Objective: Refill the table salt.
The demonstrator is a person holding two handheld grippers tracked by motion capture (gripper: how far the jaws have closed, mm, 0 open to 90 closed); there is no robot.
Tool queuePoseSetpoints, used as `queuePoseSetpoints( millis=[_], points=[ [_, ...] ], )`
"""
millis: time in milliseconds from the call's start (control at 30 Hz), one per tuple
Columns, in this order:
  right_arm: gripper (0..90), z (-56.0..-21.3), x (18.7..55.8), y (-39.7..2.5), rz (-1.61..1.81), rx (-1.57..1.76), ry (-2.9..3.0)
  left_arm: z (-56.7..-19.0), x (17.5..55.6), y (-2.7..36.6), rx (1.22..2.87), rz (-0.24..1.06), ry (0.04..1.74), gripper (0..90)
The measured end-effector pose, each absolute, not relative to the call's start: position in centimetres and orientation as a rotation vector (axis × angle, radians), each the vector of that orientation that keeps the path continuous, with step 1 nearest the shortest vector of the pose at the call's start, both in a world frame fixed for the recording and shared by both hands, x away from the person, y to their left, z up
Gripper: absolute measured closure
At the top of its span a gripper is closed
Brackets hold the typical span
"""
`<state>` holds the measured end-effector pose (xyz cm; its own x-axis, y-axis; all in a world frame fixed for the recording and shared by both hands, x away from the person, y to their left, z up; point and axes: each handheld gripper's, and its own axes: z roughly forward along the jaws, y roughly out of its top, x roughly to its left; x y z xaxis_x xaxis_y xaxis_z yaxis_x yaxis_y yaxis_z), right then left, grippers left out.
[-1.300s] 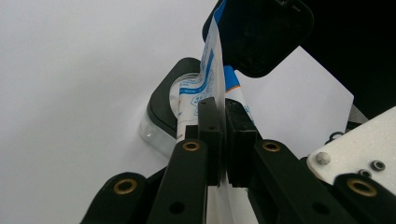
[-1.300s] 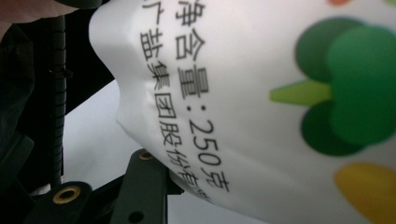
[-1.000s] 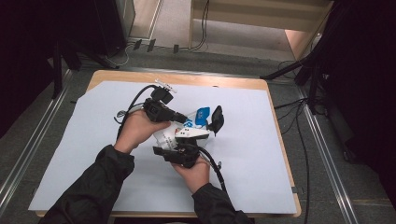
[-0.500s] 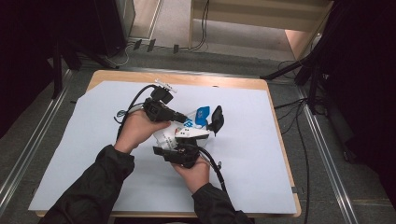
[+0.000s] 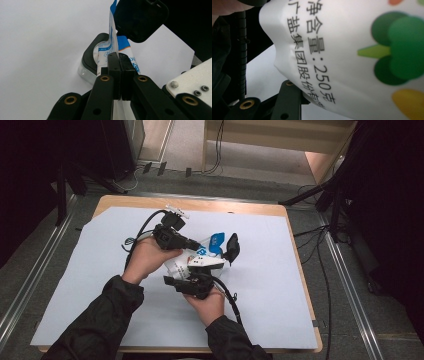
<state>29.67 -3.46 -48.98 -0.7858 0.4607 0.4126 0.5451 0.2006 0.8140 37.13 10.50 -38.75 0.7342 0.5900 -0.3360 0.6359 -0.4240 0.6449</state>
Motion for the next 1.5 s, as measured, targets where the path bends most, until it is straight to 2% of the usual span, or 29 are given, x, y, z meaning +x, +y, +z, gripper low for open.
queuePoseSetpoints(
  millis=[1500],
  points=[
    [64.1, -48.8, 30.1, -4.3, -1.608, -0.891, -2.421, -39.2, 37.0, 10.3, 2.118, -0.066, 0.946, 90.0]
  ],
)
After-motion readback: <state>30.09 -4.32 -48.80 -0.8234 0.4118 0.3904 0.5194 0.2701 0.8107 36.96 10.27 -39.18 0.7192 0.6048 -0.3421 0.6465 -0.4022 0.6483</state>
